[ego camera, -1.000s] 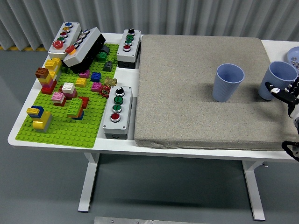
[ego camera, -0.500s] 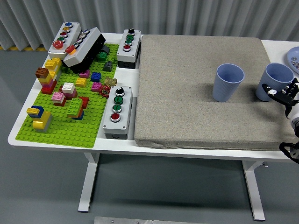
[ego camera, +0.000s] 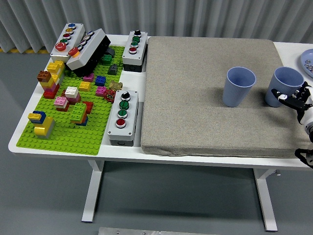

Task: Pick cup pour cup place

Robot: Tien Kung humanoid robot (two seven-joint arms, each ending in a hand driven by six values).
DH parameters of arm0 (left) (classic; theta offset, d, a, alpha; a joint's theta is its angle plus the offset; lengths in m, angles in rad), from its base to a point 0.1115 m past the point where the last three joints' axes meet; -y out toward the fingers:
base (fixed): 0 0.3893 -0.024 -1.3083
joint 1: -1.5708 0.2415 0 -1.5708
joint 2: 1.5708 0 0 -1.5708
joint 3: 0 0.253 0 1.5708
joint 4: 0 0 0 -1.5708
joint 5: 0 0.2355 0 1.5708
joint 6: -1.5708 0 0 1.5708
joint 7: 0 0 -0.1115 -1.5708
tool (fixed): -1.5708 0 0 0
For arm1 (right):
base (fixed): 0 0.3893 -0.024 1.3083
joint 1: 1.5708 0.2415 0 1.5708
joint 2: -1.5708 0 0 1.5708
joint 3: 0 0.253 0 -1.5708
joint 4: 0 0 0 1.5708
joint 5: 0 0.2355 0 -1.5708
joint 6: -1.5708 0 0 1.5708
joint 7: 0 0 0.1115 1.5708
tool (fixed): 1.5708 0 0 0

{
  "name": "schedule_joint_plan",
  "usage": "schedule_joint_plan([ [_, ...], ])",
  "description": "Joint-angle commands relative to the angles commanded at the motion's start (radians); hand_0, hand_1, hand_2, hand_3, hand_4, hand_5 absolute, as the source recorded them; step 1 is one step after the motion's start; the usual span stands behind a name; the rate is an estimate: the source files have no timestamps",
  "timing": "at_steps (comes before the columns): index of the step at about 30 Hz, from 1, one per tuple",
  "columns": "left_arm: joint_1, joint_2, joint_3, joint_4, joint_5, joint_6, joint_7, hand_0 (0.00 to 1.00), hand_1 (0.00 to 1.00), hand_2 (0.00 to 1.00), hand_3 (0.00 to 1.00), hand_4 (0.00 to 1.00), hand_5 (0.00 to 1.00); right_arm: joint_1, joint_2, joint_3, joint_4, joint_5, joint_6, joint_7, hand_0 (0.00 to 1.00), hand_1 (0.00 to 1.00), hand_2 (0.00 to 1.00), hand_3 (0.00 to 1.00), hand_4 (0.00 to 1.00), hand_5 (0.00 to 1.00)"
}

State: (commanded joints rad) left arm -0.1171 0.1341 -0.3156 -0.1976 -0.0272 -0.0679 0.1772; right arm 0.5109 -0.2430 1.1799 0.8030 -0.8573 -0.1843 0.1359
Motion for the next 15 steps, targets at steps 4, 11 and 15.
schedule_joint_plan([
  [4,0.002,0.000,-0.002,0.000,0.001,-0.001,0.001,0.863,0.837,0.911,0.796,0.637,0.890,0.001,0.001,0.015,0.002,-0.003,0.025,-0.013,0.910,0.855,0.855,0.901,0.752,0.151],
  [11,0.003,0.001,0.000,0.000,-0.004,-0.001,0.000,0.863,0.837,0.911,0.797,0.637,0.891,0.006,-0.004,0.033,0.018,-0.053,0.042,-0.025,0.928,0.910,0.979,0.966,0.815,0.223],
  [15,0.001,0.001,0.002,0.000,-0.006,-0.002,-0.001,0.864,0.836,0.911,0.797,0.636,0.888,0.007,-0.009,0.040,0.017,-0.064,0.054,-0.039,0.949,0.937,0.998,0.998,0.863,0.280],
])
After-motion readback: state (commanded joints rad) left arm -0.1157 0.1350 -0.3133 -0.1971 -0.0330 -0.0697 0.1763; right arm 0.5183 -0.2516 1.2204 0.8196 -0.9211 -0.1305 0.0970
